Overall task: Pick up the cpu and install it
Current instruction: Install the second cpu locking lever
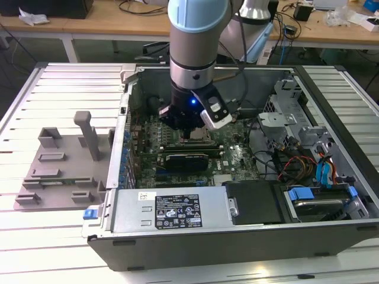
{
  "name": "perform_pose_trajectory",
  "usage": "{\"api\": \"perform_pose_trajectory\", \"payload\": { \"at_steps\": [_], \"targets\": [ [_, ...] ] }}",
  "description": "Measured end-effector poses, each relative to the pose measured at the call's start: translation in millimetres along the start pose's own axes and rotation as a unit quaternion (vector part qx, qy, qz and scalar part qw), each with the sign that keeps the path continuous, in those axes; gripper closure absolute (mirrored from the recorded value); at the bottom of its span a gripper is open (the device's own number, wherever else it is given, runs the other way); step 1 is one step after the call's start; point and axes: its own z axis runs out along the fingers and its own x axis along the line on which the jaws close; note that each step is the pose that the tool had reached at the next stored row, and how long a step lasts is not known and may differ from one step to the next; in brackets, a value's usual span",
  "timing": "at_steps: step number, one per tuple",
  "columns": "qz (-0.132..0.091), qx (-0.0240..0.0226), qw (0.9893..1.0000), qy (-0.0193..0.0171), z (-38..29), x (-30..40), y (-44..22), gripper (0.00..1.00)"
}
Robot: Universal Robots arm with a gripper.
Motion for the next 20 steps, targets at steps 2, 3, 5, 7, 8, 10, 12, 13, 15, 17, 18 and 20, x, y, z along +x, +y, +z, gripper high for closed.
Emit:
{"api": "perform_pose_trajectory", "payload": {
  "at_steps": [2, 3, 5, 7, 8, 10, 12, 13, 15, 17, 18, 20],
  "targets": [
    [0.000, 0.0000, 1.0000, 0.0000, 6.5, 7.2, -0.2, 0.89],
    [0.000, 0.0000, 1.0000, 0.0000, 8.2, 9.1, -0.2, 0.89],
    [0.000, 0.0000, 1.0000, 0.0000, 11.9, 13.2, -0.2, 0.89],
    [0.000, 0.0001, 1.0000, 0.0001, 15.6, 15.9, -0.4, 0.89],
    [0.000, 0.0001, 1.0000, 0.0001, 17.5, 15.9, -0.6, 0.89],
    [0.000, 0.0000, 1.0000, -0.0001, 21.4, 16.0, -1.0, 0.89],
    [0.001, 0.0000, 1.0000, -0.0001, 27.7, 16.4, -1.6, 0.89],
    [0.001, -0.0007, 1.0000, -0.0001, 29.3, 17.6, -1.4, 0.89],
    [0.001, -0.0034, 1.0000, -0.0002, 31.6, 18.7, -0.2, 0.89],
    [0.001, -0.0065, 1.0000, -0.0005, 33.6, 18.7, 1.6, 0.89],
    [0.001, -0.0077, 1.0000, -0.0007, 34.4, 18.6, 2.4, 0.89],
    [0.001, -0.0125, 0.9999, -0.0012, 37.8, 18.3, 6.1, 0.89]
  ]
}}
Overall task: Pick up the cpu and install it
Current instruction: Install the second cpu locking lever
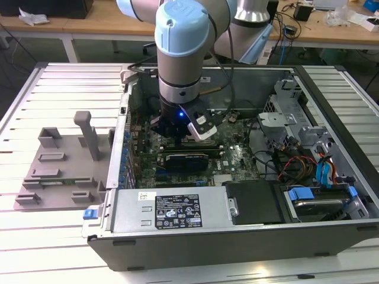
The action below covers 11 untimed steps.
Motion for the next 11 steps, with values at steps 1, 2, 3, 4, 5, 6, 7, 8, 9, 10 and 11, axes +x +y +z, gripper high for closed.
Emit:
{"api": "perform_pose_trajectory", "payload": {
  "at_steps": [1, 2, 3, 4, 5, 6, 7, 8, 9, 10, 11],
  "targets": [
    [0.000, -0.0011, 1.0000, 0.0000, 1.0, 0.0, 0.8, 0.89],
    [0.000, -0.0018, 1.0000, 0.0001, 1.7, 0.0, 1.4, 0.89],
    [0.000, -0.0028, 1.0000, 0.0003, 2.6, 0.0, 1.7, 0.89],
    [0.000, -0.0032, 1.0000, -0.0003, 2.6, 0.0, 1.8, 0.89],
    [0.000, -0.0041, 1.0000, -0.0024, 0.6, -0.4, 2.4, 0.89],
    [0.000, -0.0032, 1.0000, -0.0021, -4.0, -0.4, 3.0, 0.89],
    [0.000, -0.0025, 1.0000, -0.0018, -8.4, -0.3, 3.8, 0.89],
    [0.000, 0.0019, 1.0000, -0.0016, -11.9, -3.1, 7.5, 0.89],
    [0.000, 0.0099, 1.0000, 0.0001, -11.7, -9.0, 9.0, 0.89],
    [0.000, 0.0166, 0.9999, 0.0021, -11.0, -13.5, 9.8, 0.89],
    [0.000, 0.0239, 0.9997, 0.0042, -9.9, -19.4, 10.9, 0.89]
  ]
}}
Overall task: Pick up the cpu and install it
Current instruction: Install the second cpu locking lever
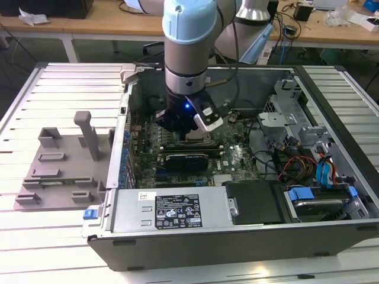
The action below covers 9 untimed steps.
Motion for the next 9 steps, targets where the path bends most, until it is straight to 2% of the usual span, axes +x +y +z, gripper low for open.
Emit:
{"api": "perform_pose_trajectory", "payload": {
  "at_steps": [1, 2, 5, 7, 9],
  "targets": [
    [0.000, 0.0058, 1.0000, 0.0024, 1.2, -5.6, 1.8, 0.89],
    [0.000, 0.0095, 0.9999, 0.0051, 2.6, -11.3, 4.3, 0.89],
    [0.001, 0.0147, 0.9998, 0.0101, 5.1, -23.0, 10.6, 0.89],
    [0.001, 0.0175, 0.9998, 0.0125, 6.4, -28.5, 14.9, 0.89],
    [0.001, 0.0247, 0.9996, 0.0137, 7.1, -31.8, 20.2, 0.89]
  ]
}}
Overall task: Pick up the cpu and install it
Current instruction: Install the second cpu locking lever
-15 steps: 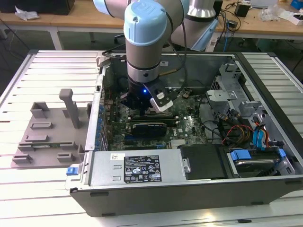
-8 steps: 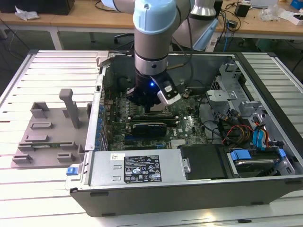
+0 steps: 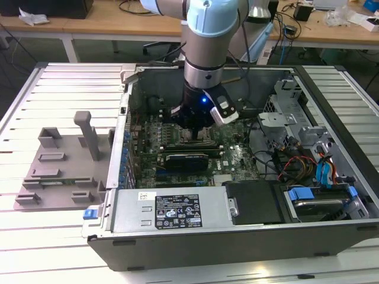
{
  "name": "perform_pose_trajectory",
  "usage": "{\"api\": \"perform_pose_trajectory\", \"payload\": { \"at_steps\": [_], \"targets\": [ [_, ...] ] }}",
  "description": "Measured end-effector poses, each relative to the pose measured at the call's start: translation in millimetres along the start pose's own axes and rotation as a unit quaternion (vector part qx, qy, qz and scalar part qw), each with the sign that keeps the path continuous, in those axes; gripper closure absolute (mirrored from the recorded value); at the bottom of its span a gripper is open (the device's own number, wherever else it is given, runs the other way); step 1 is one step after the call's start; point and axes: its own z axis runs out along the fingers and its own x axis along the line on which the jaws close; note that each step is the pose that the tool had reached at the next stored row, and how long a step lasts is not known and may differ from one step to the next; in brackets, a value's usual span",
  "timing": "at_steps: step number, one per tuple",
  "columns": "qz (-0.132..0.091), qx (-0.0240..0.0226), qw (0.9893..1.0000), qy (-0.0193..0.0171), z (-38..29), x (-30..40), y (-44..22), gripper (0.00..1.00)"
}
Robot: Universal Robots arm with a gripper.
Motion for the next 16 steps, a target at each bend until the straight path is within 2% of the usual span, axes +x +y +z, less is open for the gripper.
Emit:
{"api": "perform_pose_trajectory", "payload": {
  "at_steps": [2, 3, 4, 5, 7, 8, 16],
  "targets": [
    [0.000, 0.0176, 0.9998, 0.0014, -0.7, -3.7, 12.1, 0.89],
    [0.000, 0.0248, 0.9997, 0.0021, -4.5, -3.7, 13.7, 0.89],
    [0.001, 0.0292, 0.9996, 0.0024, -11.5, -3.6, 14.6, 0.89],
    [0.001, 0.0314, 0.9995, 0.0026, -17.9, -3.6, 15.3, 0.89],
    [0.001, 0.0352, 0.9994, 0.0029, -25.9, -3.5, 15.8, 0.89],
    [0.001, 0.0355, 0.9994, 0.0030, -29.1, -3.4, 15.9, 0.89],
    [0.001, 0.0355, 0.9994, 0.0029, -30.9, -3.4, 16.0, 0.89]
  ]
}}
